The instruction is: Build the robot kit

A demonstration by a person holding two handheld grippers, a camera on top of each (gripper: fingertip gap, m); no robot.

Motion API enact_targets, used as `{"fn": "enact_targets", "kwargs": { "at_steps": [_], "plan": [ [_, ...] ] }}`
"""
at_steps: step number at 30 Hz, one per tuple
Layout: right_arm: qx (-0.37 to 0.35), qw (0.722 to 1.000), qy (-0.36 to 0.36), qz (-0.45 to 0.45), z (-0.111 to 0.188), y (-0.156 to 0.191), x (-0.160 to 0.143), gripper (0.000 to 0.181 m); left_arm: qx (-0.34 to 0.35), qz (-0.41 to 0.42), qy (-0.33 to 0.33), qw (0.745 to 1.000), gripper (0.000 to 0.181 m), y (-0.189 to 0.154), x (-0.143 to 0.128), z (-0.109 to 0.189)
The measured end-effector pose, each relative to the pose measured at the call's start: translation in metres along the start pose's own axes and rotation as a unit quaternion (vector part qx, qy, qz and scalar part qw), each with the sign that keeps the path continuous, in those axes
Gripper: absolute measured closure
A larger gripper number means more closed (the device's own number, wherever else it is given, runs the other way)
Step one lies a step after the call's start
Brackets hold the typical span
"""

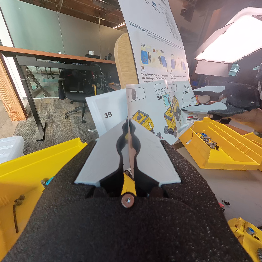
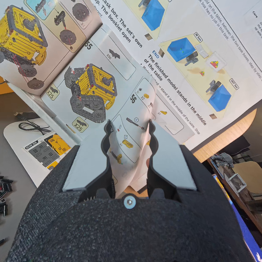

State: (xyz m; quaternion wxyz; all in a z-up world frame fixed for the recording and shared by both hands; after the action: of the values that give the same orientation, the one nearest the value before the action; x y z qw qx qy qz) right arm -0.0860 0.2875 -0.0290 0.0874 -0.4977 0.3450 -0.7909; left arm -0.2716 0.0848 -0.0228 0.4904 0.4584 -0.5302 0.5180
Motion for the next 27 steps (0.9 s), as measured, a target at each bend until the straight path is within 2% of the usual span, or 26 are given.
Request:
{"fn": "enact_targets", "kwargs": {
  "at_steps": [3, 5, 8, 11, 14, 17, 20, 22, 24, 27],
  "plan": [
    [0.053, 0.997, -0.041, -0.045, 0.013, 0.013, 0.011, 0.140, -0.002, 0.002, -0.003, 1.000, 0.181, 0.000, 0.002, 0.002],
    [0.104, 0.989, -0.066, -0.086, 0.026, 0.028, 0.015, 0.139, -0.006, 0.005, -0.006, 1.000, 0.181, 0.000, 0.004, 0.003],
    [0.208, 0.966, -0.065, -0.143, 0.040, 0.066, 0.006, 0.134, -0.022, 0.012, -0.006, 1.000, 0.181, -0.004, 0.005, 0.003],
    [0.269, 0.947, -0.089, -0.152, 0.054, 0.102, 0.012, 0.132, -0.044, 0.014, -0.003, 0.999, 0.181, -0.011, 0.004, 0.002],
    [0.278, 0.944, -0.126, -0.125, 0.059, 0.128, 0.039, 0.126, -0.089, 0.022, -0.006, 0.996, 0.180, -0.023, 0.004, 0.001],
    [0.275, 0.946, -0.145, -0.097, 0.051, 0.150, 0.067, 0.117, -0.166, 0.034, -0.012, 0.986, 0.172, -0.042, 0.006, 0.004],
    [0.238, 0.959, -0.145, -0.054, 0.031, 0.165, 0.085, 0.109, -0.274, 0.046, -0.021, 0.960, 0.147, -0.071, 0.011, 0.015],
    [0.233, 0.962, -0.139, -0.045, 0.019, 0.177, 0.093, 0.103, -0.321, 0.058, -0.025, 0.945, 0.130, -0.083, 0.014, 0.020],
    [0.225, 0.963, -0.143, -0.037, 0.010, 0.187, 0.099, 0.102, -0.330, 0.054, -0.017, 0.942, 0.124, -0.087, 0.012, 0.021],
    [0.218, 0.966, -0.137, -0.014, -0.001, 0.201, 0.102, 0.101, -0.277, 0.022, -0.002, 0.961, 0.132, -0.079, 0.006, 0.012]
  ]
}}
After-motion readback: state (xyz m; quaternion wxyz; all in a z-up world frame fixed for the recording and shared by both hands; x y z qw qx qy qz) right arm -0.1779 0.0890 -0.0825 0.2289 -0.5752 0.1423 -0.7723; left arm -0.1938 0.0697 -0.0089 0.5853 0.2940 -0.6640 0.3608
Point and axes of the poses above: each gripper's, where its closed fingertips meet, z back along the fingers, x out of its top, y = z × x across the jaws, the point moved 2 cm from there along z, back along the fingers, and after that the axes turned 4 degrees about y, right-handed, at the moved point
